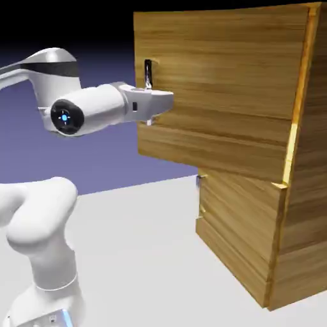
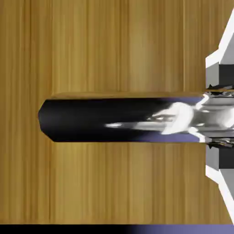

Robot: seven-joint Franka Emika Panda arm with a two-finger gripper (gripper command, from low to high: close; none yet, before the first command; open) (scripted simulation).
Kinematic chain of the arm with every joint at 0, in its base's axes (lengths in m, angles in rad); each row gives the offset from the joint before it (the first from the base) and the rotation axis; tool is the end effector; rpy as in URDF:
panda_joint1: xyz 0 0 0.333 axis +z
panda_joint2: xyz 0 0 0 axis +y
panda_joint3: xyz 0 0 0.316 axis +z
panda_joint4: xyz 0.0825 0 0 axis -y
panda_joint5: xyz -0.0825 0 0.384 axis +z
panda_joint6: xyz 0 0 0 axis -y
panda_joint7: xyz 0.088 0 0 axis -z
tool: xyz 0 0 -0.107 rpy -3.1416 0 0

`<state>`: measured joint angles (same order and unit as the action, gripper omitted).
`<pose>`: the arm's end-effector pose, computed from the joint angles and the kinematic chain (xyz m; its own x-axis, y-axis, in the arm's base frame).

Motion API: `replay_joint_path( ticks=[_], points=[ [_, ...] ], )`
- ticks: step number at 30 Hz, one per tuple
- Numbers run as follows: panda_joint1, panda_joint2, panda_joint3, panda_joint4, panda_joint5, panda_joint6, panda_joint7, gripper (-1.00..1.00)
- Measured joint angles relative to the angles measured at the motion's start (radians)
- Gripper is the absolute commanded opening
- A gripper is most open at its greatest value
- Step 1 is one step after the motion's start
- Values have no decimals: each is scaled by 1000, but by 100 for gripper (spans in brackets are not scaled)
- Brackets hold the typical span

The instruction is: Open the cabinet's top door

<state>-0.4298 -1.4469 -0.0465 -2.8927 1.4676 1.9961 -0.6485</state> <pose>0.1942 -0.0366 0.5954 0.4558 -0.5406 0.7071 0.4559 -0.5405 -0.7071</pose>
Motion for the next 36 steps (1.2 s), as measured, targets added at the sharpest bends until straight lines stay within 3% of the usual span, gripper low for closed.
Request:
replay_joint_path(
  ticks=[16,26,35,36],
  points=[
    [155,240,-580,237,-476,-458,-98,-100],
    [485,430,-926,577,-677,-773,-142,-100],
    [812,484,-1162,867,-765,-983,-125,-100],
    [833,484,-1175,885,-770,-995,-122,100]
  ],
)
